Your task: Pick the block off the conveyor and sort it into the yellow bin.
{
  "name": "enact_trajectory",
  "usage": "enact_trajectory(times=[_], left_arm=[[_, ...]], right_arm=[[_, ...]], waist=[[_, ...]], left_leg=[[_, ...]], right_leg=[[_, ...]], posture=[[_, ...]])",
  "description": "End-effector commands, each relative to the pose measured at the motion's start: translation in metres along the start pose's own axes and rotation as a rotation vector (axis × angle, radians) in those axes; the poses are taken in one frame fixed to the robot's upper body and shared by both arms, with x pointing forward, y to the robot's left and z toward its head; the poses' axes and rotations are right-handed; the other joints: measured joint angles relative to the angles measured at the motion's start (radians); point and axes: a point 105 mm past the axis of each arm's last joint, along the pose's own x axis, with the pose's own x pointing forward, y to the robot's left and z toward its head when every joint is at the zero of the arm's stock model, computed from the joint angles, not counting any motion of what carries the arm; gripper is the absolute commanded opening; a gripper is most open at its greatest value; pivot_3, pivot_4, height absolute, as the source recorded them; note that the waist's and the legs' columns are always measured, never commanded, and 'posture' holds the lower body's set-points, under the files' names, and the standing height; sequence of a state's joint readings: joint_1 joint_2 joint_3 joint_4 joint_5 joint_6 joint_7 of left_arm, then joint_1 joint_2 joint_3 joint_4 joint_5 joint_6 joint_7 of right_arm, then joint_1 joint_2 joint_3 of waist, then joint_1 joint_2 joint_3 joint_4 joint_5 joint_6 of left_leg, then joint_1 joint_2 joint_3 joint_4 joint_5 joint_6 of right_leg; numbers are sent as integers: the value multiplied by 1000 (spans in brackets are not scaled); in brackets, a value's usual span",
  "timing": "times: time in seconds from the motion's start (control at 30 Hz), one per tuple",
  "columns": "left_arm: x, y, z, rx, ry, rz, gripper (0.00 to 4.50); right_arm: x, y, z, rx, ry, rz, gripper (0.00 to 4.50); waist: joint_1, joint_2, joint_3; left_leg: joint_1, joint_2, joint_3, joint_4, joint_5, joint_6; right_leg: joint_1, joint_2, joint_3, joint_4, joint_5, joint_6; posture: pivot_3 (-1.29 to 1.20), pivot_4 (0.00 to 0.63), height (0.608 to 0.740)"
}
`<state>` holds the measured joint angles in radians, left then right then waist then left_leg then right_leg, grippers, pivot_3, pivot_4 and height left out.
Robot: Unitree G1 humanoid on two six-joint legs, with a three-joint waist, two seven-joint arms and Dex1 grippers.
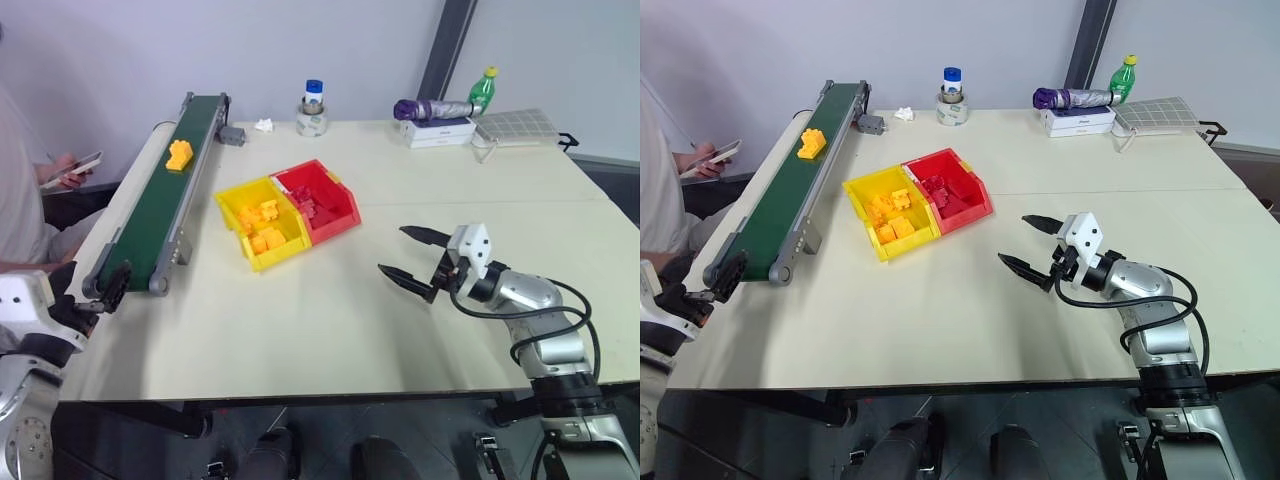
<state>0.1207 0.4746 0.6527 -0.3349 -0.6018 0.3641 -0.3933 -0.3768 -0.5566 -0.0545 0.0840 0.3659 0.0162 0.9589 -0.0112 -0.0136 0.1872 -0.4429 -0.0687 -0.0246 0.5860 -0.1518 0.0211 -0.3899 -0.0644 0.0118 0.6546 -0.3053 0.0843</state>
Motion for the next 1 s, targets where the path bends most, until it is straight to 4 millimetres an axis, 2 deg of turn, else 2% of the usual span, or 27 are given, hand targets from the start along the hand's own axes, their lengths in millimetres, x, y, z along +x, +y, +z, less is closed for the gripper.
enact_trajectory(times=[0.03, 0.67, 0.77, 0.9, 1.0], left_arm=[[1, -2, 14, 13, -37, -14, 4450], [19, -5, 21, 39, -18, -37, 4450], [35, 2, 26, 73, 45, 19, 4450], [73, 5, 58, 65, 52, 23, 4450], [93, 10, 62, 38, 127, 24, 4450]], right_arm=[[2, -3, 14, -40, -40, -2, 4500], [1, -2, 15, -44, -43, -10, 4500], [1, -3, 15, -43, -44, -10, 4500], [4, -2, 15, -43, -46, -5, 4500], [7, 0, 15, -42, -50, 1, 4500]], waist=[[0, 0, 0], [0, 0, 0], [6, 0, 0], [10, 0, 0], [9, 0, 0]], left_leg=[[0, 0, 0, 0, 0, 0], [0, 0, 0, 0, 0, 0], [0, 0, 0, 0, 0, 0], [0, 0, 0, 2, 0, 0], [0, 0, -1, 4, 0, 0]], right_leg=[[0, 0, 0, 0, 0, 0], [0, 0, 0, 0, 0, 0], [0, 0, 0, 0, 0, 0], [0, 0, -1, 2, 0, 0], [-1, 1, -1, 4, 2, 2]], posture=[[0, 150, 740], [0, 150, 740], [0, 150, 740], [0, 150, 740], [0, 150, 740]])
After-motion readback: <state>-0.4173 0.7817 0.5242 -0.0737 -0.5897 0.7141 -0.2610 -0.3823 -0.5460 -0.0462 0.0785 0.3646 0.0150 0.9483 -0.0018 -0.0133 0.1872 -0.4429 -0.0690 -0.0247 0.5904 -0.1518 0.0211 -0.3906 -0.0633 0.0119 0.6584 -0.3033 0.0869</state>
